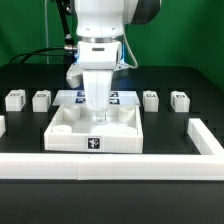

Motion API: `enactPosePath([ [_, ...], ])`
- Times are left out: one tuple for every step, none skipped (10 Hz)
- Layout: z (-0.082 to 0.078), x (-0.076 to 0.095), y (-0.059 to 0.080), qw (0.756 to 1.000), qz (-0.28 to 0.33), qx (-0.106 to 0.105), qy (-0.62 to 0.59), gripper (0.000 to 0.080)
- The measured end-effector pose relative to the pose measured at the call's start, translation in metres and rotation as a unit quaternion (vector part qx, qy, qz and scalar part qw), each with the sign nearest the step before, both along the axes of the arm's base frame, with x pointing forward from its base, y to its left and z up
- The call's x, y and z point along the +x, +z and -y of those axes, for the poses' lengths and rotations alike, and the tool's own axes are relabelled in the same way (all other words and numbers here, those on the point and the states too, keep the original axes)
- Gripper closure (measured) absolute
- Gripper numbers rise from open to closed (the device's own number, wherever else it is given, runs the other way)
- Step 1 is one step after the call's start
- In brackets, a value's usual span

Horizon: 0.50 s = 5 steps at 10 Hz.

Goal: Assemble square table

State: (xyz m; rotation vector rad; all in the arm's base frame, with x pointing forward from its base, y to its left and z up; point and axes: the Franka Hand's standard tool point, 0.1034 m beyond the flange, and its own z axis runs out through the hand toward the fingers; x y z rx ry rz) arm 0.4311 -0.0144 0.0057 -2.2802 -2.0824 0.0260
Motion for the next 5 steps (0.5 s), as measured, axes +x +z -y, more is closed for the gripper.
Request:
enactPosePath([
  [0.0003,-0.0003,-0.0004,1.0,0.0,0.0,0.0,0.0177],
  [0.0005,-0.0004,-0.0006,1.0,-0.001,0.0,-0.001,0.035],
  [0.0006,-0.0006,-0.0007,1.0,-0.001,0.0,-0.001,0.0537],
  [0.0006,-0.0006,-0.0008,1.0,-0.001,0.0,-0.001,0.0537],
  [0.0006,-0.0008,-0.0009,1.0,-0.001,0.0,-0.001,0.0673],
])
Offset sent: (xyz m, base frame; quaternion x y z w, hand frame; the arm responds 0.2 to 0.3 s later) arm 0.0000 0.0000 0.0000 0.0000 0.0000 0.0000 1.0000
